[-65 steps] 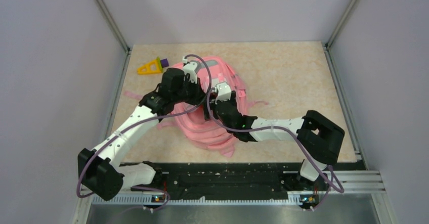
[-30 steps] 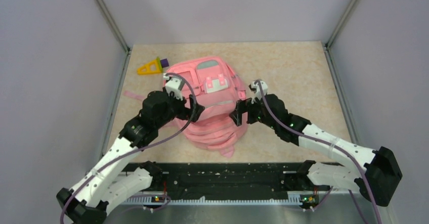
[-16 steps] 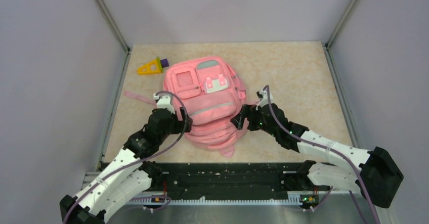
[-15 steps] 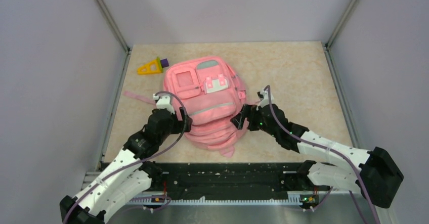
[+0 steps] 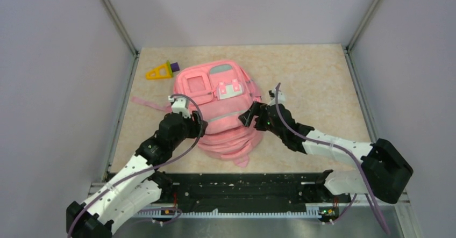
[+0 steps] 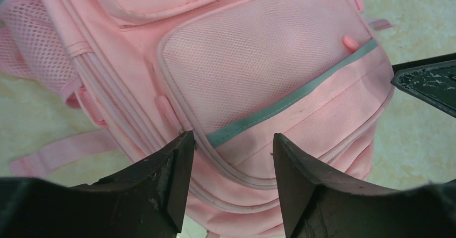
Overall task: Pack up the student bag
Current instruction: Adjust the student bag at the center of the board.
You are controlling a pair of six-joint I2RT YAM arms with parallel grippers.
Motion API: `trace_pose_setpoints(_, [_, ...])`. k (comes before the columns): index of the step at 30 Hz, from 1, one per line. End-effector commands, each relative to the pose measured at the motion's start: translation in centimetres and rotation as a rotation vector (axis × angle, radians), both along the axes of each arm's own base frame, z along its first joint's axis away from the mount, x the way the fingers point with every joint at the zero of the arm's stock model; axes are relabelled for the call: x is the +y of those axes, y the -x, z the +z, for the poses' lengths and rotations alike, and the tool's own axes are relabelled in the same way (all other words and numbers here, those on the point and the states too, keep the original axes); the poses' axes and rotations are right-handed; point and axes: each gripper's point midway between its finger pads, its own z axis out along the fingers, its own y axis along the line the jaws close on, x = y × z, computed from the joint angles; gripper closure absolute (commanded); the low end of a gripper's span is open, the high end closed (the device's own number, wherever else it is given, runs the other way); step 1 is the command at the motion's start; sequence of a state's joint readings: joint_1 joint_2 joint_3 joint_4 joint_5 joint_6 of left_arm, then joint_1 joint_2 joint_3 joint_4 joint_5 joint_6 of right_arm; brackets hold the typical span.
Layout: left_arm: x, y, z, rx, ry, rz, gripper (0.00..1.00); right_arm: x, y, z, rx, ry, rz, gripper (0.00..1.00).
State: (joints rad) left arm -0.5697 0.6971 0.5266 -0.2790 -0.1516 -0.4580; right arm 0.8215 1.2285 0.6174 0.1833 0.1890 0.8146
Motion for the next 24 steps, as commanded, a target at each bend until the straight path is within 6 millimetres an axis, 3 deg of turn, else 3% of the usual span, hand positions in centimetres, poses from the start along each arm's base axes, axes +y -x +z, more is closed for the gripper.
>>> trace_pose_setpoints(1, [-1.9, -0.8, 0.0, -0.017, 0.035, -0.07, 0.41, 1.5, -2.5, 2.3, -0.064, -0.059, -0.022, 0.17])
trace_pose_setpoints(6, [-4.8, -0.1, -0.3, -0.016, 0.088, -0.234, 0.44, 2.2, -4.8, -0.3, -0.041, 0.087, -0.028, 0.29])
trace_pose_setpoints(10, [-7.1, 0.3, 0.2, -0.021, 0.148, -0.342, 0.49, 2.5, -5.6, -0.8, -0.043, 0.098, -0.009, 0.57])
trace_pose_setpoints(13, [-8.5, 0.4, 0.3, -0.018, 0.174, -0.396, 0.52, 1.3, -6.8, -0.8, -0.046, 0.124, -0.03, 0.89])
trace_pose_setpoints(15, [-9.3, 0.5, 0.5, -0.025, 0.164, -0.425, 0.52, 0.2, -8.0, -0.6, -0.049, 0.143, -0.027, 1.0])
trace_pose_setpoints(20, [-10.7, 0.8, 1.4, -0.061, 0.086, -0.493, 0.42, -1.9, -11.3, -0.7, -0.062, 0.236, 0.084, 1.0])
trace_pose_setpoints(24, [-9.9, -0.1, 2.4, -0.118, 0.013, -0.47, 0.34, -3.3, -14.2, -0.7, -0.05, 0.229, 0.163, 1.0])
